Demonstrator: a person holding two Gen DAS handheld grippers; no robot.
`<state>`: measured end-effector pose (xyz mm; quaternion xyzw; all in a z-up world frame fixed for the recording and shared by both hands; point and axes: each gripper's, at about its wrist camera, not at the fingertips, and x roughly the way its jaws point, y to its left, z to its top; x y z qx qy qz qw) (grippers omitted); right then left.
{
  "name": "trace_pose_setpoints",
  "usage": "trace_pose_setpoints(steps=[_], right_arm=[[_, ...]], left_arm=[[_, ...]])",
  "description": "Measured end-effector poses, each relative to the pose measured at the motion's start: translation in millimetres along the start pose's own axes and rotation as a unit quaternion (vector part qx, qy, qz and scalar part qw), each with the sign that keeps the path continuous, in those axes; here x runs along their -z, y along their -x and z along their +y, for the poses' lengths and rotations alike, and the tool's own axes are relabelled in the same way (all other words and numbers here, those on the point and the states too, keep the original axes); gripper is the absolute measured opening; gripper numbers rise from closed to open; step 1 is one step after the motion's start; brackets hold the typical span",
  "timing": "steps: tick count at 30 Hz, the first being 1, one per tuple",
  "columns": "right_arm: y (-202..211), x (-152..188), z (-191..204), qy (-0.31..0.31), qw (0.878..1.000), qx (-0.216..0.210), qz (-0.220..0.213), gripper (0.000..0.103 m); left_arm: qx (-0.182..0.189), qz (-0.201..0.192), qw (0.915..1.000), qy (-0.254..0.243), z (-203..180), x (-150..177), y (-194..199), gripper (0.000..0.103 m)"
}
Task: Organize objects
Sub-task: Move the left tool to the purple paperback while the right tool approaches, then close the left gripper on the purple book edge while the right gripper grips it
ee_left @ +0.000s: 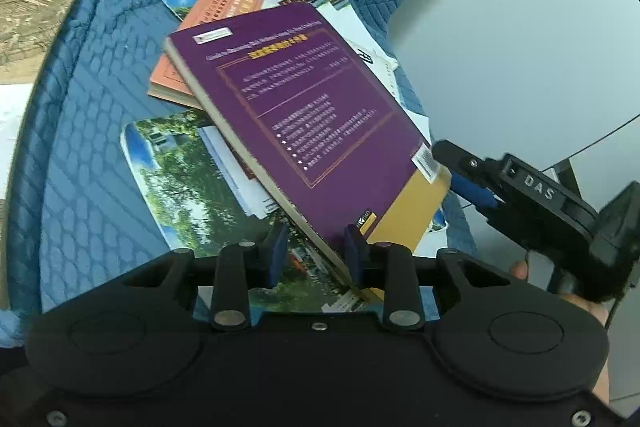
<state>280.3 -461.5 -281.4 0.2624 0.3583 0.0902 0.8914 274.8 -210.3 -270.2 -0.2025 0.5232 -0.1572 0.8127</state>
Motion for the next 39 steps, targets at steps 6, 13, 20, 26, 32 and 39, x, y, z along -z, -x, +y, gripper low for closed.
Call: trace_pose_setpoints(steps=[6,13,20,26,32,39], right_arm=[[-9,-1,-11,-0.031,0.999,-0.019,0.021,0.054],[-13,-6,-22,-0.074,0.996,-0.053,0.009,0.055],[-1,-7,-44,-0.167,0.968,-0.185,-0.031,0.053],[-12,-10,-40,-0.173,0.954,-0.245,-0.002,0.046],[-23,-10,-37,-0.168,0.953,-0.252,0.017,0.02],[-18,-4,-22,-0.141,0.969,-0.2,0.026,0.016]], left_arm=[[0.028,0.006,0.9987,0.042,6,-1,-5,0.03],[0.056,0.008,0.9942,0.091,19,0,-5,0.027],[0.058,0.009,0.993,0.103,21,-1,-3,0.026],[0.063,0.009,0.9919,0.109,23,-3,-1,0.026],[0.068,0.01,0.99,0.123,27,-1,1,0.027],[0.102,0.008,0.9786,0.179,50,7,18,0.045]])
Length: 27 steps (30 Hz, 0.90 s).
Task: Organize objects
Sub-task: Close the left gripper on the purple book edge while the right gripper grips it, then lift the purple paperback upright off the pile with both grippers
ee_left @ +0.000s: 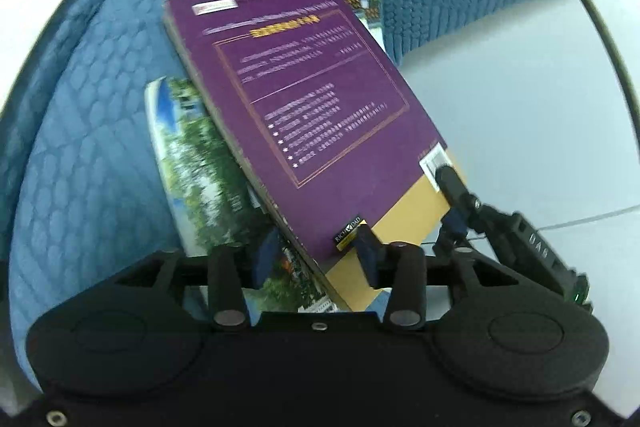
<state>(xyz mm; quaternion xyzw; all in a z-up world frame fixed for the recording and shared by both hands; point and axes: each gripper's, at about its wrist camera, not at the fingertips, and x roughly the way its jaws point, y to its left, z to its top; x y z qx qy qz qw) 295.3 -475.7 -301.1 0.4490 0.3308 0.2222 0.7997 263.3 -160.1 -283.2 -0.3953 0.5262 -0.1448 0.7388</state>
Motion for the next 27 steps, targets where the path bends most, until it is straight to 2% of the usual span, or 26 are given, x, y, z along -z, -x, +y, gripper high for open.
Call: trace_pose_setpoints(steps=[3,6,9,11,15,18,21,23,25,27], right_arm=[[3,10,19,0.0,1.0,0.017,-0.011,0.016],[4,19,36,-0.026,0.999,0.032,-0.024,0.015],[9,28,59,-0.038,0.997,0.052,-0.04,0.015],[6,34,79,-0.044,0.995,0.071,-0.045,0.015],[2,53,116,-0.054,0.991,0.103,-0.061,0.015],[0,68,133,-0.069,0.987,0.124,-0.073,0.015],[5,83,138,-0.09,0.984,0.129,-0.088,0.015],[7,91,137,-0.104,0.981,0.133,-0.098,0.015],[9,98,132,-0.126,0.978,0.132,-0.102,0.015],[8,102,128,-0.136,0.976,0.135,-0.103,0.015]], left_arm=[[0.02,0.005,0.9991,0.037,14,-2,11,0.048],[0.04,0.002,0.9968,0.068,28,-5,28,0.053],[0.056,-0.007,0.9941,0.093,40,-5,45,0.062],[0.08,-0.01,0.9893,0.121,51,-3,54,0.066],[0.126,0.0,0.9775,0.169,66,4,62,0.066],[0.147,0.005,0.9705,0.191,73,7,63,0.066],[0.17,0.012,0.9602,0.221,83,10,57,0.064],[0.177,0.013,0.9554,0.236,87,11,54,0.052],[0.186,0.018,0.9506,0.248,90,12,51,0.046],[0.189,0.026,0.9488,0.252,92,10,45,0.044]])
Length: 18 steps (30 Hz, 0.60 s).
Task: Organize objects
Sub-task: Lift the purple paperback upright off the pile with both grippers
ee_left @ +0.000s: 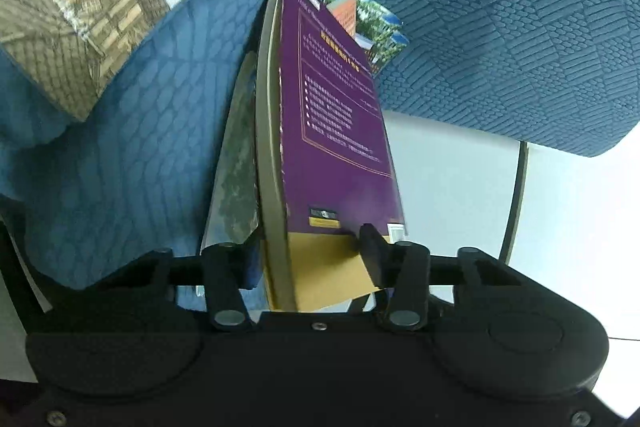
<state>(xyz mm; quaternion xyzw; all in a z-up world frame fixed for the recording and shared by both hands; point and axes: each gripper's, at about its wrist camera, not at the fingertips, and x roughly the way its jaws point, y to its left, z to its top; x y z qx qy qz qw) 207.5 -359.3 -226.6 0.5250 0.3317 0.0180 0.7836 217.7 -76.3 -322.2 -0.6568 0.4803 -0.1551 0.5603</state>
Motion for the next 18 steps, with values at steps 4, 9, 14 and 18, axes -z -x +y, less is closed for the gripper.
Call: trace_pose_setpoints(steps=[4,9,14,18], right_arm=[[0,4,-10,-0.008,1.0,0.005,0.004,0.015],[-2,0,-27,-0.013,1.0,0.023,0.013,0.019],[-13,2,-52,-0.061,0.997,0.015,0.048,0.033],[-28,7,-65,-0.106,0.991,-0.012,0.079,0.059]], left_arm=[[-0.014,0.002,0.9999,-0.004,0,-1,-3,0.031],[-0.022,-0.003,0.9992,-0.033,-15,-1,1,0.012],[-0.057,-0.019,0.9953,-0.076,-34,0,7,0.009],[-0.074,-0.028,0.9935,-0.081,-40,-2,9,0.008]])
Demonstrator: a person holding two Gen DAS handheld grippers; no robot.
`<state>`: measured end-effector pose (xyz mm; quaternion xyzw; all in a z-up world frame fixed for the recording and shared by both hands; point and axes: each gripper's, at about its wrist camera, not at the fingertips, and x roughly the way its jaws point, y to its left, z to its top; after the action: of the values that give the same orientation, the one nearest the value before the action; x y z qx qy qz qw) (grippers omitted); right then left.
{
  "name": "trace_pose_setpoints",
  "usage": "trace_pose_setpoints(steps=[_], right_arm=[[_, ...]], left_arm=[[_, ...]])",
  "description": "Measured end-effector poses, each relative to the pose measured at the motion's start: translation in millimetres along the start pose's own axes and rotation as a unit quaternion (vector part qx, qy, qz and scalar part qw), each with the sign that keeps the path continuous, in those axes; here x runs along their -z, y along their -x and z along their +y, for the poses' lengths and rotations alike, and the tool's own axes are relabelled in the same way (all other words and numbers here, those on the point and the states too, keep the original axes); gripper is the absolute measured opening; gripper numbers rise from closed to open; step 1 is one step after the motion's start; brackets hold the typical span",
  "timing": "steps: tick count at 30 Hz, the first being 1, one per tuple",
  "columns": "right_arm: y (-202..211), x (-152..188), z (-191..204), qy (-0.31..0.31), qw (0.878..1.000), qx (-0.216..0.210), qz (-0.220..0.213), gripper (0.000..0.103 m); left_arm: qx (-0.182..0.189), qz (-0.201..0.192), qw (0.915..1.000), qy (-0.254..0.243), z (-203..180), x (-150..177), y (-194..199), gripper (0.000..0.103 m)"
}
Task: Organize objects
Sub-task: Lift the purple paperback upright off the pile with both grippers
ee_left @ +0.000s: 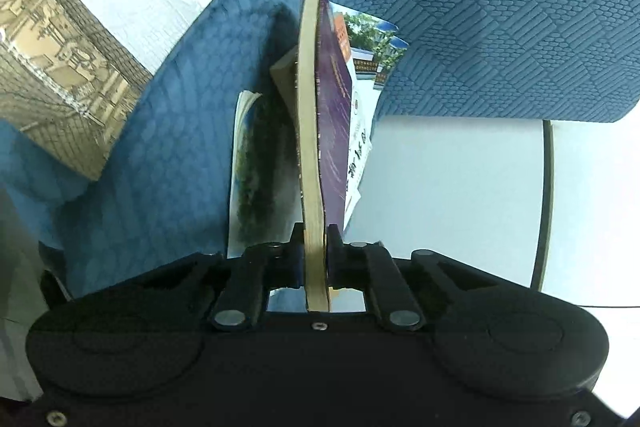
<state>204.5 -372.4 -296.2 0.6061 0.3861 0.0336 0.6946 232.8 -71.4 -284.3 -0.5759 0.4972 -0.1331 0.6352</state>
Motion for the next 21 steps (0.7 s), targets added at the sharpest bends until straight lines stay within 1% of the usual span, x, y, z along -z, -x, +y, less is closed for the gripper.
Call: trace_pose_setpoints(steps=[2,4,7,8,9,10,12,15,18,21], right_arm=[[-6,-2,-6,-0.02,1.0,-0.012,0.007,0.058],[-12,-4,-9,-0.027,0.999,-0.02,0.011,0.058],[-20,-12,-6,-0.011,1.0,-0.005,0.015,0.056],[-21,-13,-4,-0.006,1.0,-0.001,0.016,0.05],[-22,-15,-2,0.001,1.0,0.001,0.016,0.041],[-23,-17,1,0.01,1.0,0.003,0.017,0.037],[-21,-19,6,0.019,1.0,-0.005,0.018,0.029],[-12,-19,23,0.049,0.998,-0.023,0.012,0.021],[-3,-16,47,0.084,0.996,-0.031,0.008,0.02],[5,-12,72,0.117,0.993,-0.022,0.005,0.021]], left_arm=[[-0.002,0.001,1.0,-0.002,-1,-1,0,0.008],[-0.004,0.0,1.0,-0.005,-3,-2,1,0.008],[-0.009,-0.003,0.9998,-0.016,-4,2,7,0.008],[-0.008,-0.005,0.9998,-0.016,-5,2,8,0.008],[-0.006,-0.007,0.9998,-0.016,-5,2,10,0.009],[-0.005,-0.009,0.9999,-0.013,-7,0,12,0.009],[0.004,-0.008,0.9999,-0.007,-8,-2,16,0.01],[0.018,-0.012,0.9998,0.003,-13,-6,23,0.013],[0.039,-0.012,0.9991,0.013,-21,-8,32,0.014],[0.052,-0.012,0.9983,0.021,-28,-11,41,0.014]])
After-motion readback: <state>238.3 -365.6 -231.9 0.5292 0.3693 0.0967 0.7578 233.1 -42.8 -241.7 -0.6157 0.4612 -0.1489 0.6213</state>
